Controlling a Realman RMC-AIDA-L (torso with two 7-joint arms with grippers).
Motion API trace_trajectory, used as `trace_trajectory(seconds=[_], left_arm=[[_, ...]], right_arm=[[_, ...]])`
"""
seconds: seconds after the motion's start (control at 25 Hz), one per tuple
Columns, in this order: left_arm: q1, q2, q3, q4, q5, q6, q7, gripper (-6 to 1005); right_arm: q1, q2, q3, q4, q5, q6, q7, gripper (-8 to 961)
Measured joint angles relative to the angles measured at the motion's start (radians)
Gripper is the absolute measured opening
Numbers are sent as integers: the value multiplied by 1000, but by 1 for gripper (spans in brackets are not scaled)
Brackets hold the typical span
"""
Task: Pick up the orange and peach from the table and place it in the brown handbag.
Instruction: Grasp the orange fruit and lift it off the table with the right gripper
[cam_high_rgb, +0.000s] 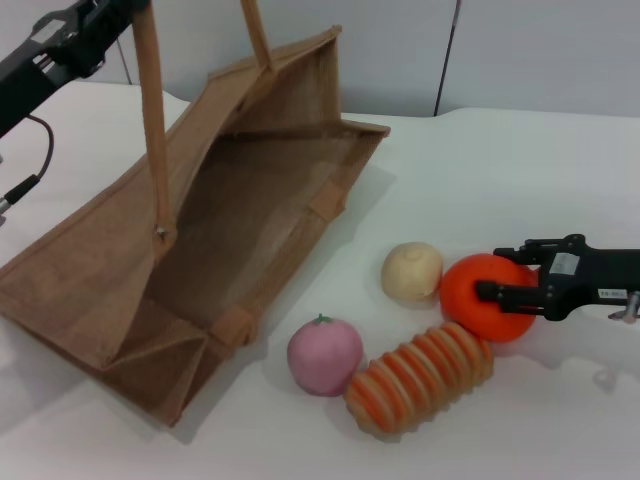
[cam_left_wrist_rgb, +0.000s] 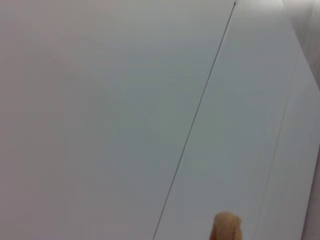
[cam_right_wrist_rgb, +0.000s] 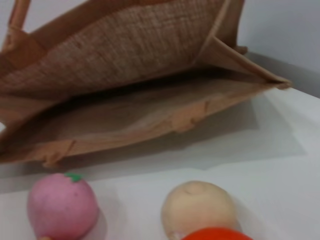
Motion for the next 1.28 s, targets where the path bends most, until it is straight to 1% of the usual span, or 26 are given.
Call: trace_trajectory(seconds=[0.16, 0.4, 0.64, 0.96, 1.12, 1.28], left_arm=[[0, 0, 0, 0, 0, 2, 0, 119], [0, 0, 0, 0, 1, 5, 1, 119], [0, 0, 0, 0, 2, 7, -2, 120], [0, 0, 0, 0, 4, 7, -5, 119], [0, -1, 0, 0, 2, 8, -6, 119], [-7, 0, 0, 0, 1, 6, -14, 119]], right_arm=[[4, 6, -1, -1, 0, -12, -29, 683], [4, 10, -2, -1, 0, -25, -63, 487], [-5, 19, 1, -2, 0, -86, -191, 421], [-8, 20, 8, -2, 8, -102, -207, 354], [-13, 20, 8, -19, 50, -133, -220, 325], [-15, 20, 8, -67, 131, -198, -233, 300]])
